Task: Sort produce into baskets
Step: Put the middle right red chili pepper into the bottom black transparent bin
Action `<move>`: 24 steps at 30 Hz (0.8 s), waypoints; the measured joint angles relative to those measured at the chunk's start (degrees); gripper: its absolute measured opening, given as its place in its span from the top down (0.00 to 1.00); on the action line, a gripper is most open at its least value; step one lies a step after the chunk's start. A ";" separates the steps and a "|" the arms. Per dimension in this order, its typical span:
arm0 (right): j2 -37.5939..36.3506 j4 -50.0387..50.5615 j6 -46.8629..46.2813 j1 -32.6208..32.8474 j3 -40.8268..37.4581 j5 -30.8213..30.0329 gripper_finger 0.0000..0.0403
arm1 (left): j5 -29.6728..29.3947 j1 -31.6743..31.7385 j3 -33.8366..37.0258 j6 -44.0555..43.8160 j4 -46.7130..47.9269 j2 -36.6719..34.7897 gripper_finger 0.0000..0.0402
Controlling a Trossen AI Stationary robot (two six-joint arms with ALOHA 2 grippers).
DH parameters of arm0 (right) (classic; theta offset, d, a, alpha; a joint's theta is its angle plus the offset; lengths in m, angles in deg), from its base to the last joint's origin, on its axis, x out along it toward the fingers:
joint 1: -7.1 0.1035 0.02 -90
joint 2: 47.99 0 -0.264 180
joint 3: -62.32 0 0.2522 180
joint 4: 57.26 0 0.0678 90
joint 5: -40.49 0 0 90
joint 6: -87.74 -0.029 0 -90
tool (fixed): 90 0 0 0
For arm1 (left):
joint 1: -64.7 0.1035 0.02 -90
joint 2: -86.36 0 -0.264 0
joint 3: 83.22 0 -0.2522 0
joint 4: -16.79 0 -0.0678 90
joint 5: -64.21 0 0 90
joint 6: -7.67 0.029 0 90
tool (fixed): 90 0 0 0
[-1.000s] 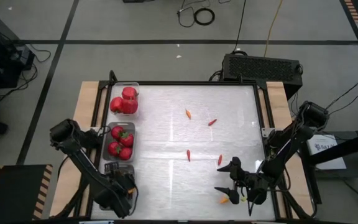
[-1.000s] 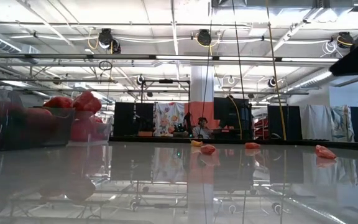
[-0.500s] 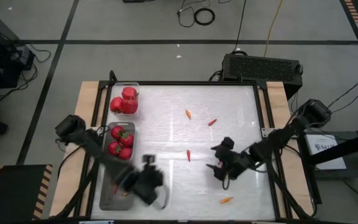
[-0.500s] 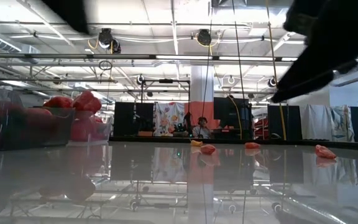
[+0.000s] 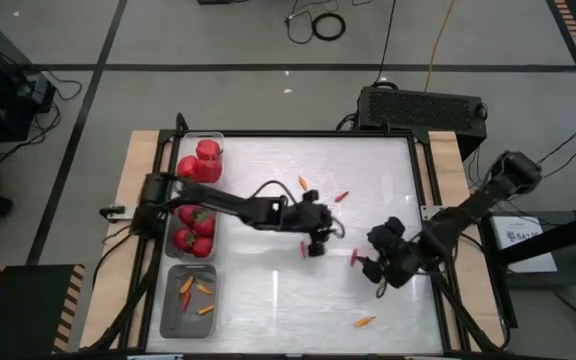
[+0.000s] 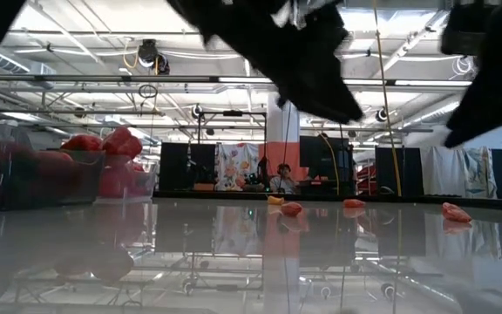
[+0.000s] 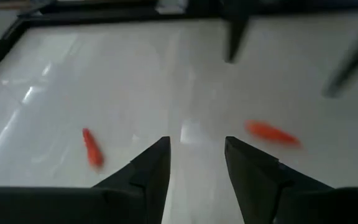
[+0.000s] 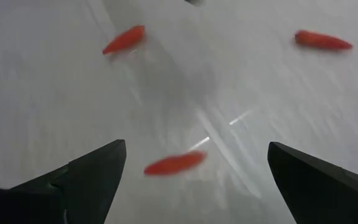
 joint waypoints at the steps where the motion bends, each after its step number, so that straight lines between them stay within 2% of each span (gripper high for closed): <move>1: -0.05 1.44 -2.57 1.44 0.00 -0.86 0.05 | 0.21 0.92 0.00 -0.23 -4.14 2.02 0.60; 3: 0.01 3.99 -6.97 4.24 0.00 -2.09 0.05 | 0.04 2.46 -0.02 -1.69 -10.60 5.79 0.60; 7: 0.41 6.25 -13.24 8.49 0.00 -3.66 0.05 | -2.25 4.98 -1.62 -6.24 -14.86 10.68 0.60; 13: 0.39 6.80 -14.58 10.52 0.00 -3.97 0.05 | -3.02 7.06 -3.16 -7.13 -20.24 15.87 0.59; 19: 0.39 7.70 -14.06 10.52 0.00 -3.66 0.05 | -4.48 8.48 -7.53 -10.40 -20.79 20.92 0.47; 24: 0.39 7.56 -13.51 10.54 0.00 -3.04 0.05 | -12.44 8.80 -10.55 -10.18 -19.84 23.58 0.35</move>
